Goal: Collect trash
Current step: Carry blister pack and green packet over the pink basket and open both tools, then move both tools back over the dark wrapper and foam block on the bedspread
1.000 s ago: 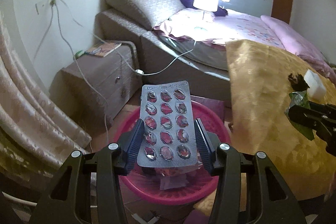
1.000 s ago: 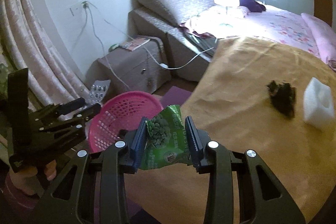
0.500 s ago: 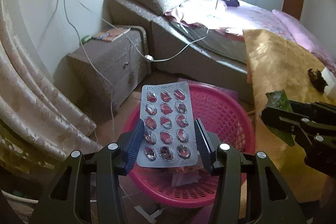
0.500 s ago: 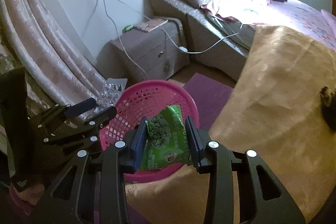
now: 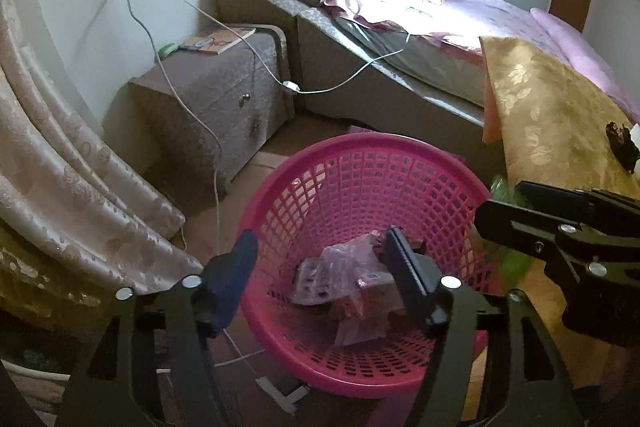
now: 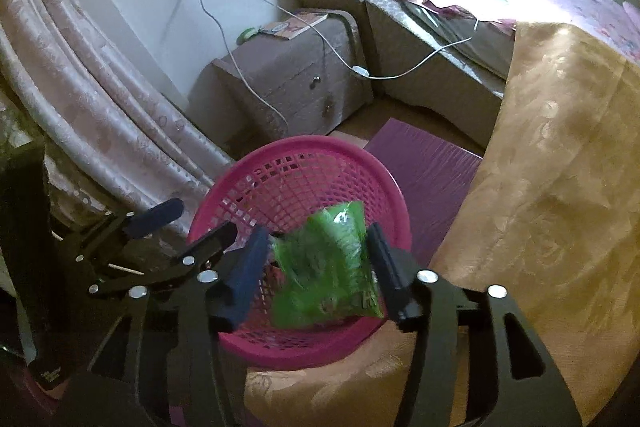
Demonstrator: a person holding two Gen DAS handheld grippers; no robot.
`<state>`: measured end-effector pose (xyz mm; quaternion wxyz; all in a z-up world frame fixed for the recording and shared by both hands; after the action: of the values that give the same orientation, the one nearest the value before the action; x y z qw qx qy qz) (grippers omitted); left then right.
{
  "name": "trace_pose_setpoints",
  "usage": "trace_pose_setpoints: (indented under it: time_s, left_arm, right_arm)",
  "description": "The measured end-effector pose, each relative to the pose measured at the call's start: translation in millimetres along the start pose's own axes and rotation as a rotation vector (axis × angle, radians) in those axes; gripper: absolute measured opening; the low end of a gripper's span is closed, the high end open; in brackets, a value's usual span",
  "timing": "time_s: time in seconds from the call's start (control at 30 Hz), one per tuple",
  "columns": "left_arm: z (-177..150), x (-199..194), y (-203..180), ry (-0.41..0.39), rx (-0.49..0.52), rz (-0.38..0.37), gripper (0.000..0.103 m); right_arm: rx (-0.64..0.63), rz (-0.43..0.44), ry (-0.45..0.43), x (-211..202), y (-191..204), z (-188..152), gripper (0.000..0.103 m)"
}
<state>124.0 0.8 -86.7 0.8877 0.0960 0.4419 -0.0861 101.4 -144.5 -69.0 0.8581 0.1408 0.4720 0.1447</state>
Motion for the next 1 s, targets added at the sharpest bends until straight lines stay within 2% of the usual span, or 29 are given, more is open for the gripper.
trace_pose_setpoints:
  time_s: [0.23, 0.6, 1.0]
  left_arm:
    - [1.3, -0.2, 6.9, 0.001, -0.027, 0.012, 0.071]
    - [3.5, -15.4, -3.5, -0.056, -0.008, 0.011, 0.077]
    - [3.6, -40.7, -39.6, -0.135, 0.067, -0.013, 0.081]
  right_arm:
    - [0.019, -0.002, -0.021, -8.4, -4.0, -1.1, 0.060]
    - [0.063, -0.007, -0.090, -40.7, -18.2, -12.8, 0.067]
    - [0.069, -0.109, -0.201, -86.1, -41.3, -34.1, 0.069]
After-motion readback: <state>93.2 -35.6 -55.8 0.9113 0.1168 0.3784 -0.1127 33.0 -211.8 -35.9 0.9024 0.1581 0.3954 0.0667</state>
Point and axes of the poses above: each gripper's, at about its wrist camera, not at the fingertips, and x roughly the way its jaws point, y to its left, z to its top, the point moved 2 cm from there along x, roughly the way its jaws point, and after that the axes turned 3 degrees about x, right-handed, at the moved point
